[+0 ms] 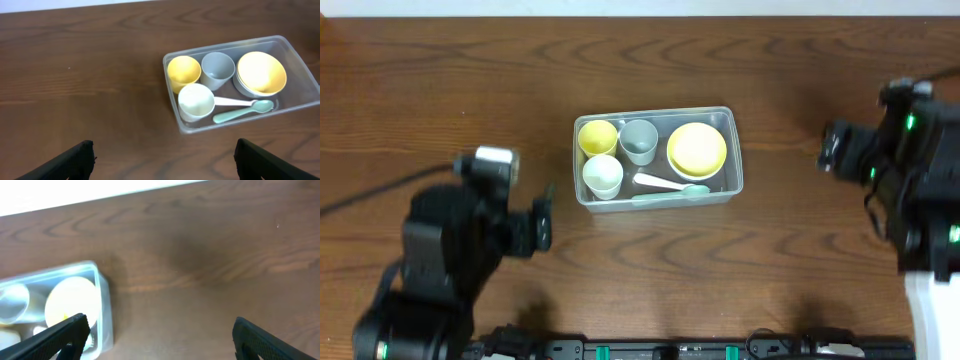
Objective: Pack container
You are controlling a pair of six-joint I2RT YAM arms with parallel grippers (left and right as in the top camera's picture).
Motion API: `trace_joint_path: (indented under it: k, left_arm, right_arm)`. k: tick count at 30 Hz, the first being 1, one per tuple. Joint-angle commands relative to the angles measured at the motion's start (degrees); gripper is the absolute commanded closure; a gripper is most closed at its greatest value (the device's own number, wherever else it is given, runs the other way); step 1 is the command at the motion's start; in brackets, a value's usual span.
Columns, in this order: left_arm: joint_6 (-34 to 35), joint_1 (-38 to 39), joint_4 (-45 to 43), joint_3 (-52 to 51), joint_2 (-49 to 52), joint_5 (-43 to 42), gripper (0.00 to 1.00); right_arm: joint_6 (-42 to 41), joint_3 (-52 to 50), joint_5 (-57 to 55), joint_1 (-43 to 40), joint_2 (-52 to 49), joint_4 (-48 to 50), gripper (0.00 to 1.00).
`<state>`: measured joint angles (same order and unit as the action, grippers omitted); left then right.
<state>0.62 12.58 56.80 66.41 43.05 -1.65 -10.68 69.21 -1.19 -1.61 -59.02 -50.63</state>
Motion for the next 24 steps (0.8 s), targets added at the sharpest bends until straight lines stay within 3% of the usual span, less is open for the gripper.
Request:
trace_joint_path:
  k: [1, 6, 11, 24]
  left_arm:
    - [2.64, -0.02, 0.44, -5.77, -7.30, 0.90, 0.10]
    - [5.77, -0.02, 0.74, -13.66, -18.82, 0.94, 0.10]
    - [6.99, -0.02, 1.16, -17.81, -22.62, 1.05, 0.10]
    - [6.99, -0.02, 1.18, -18.73, -21.84, 1.01, 0.10]
  right_arm:
    - [-1.57, -8.87, -1.70, 1.81, 7.61, 0.20, 0.08]
    - [-5.55, -22.36, -6.10, 3.63, 22.88, -0.66, 0.05]
    - [-5.60, -28.96, -7.50, 3.67, 32.26, -0.13, 0.01]
    - [-5.57, -29.62, -8.87, 3.67, 33.53, -2.51, 0.01]
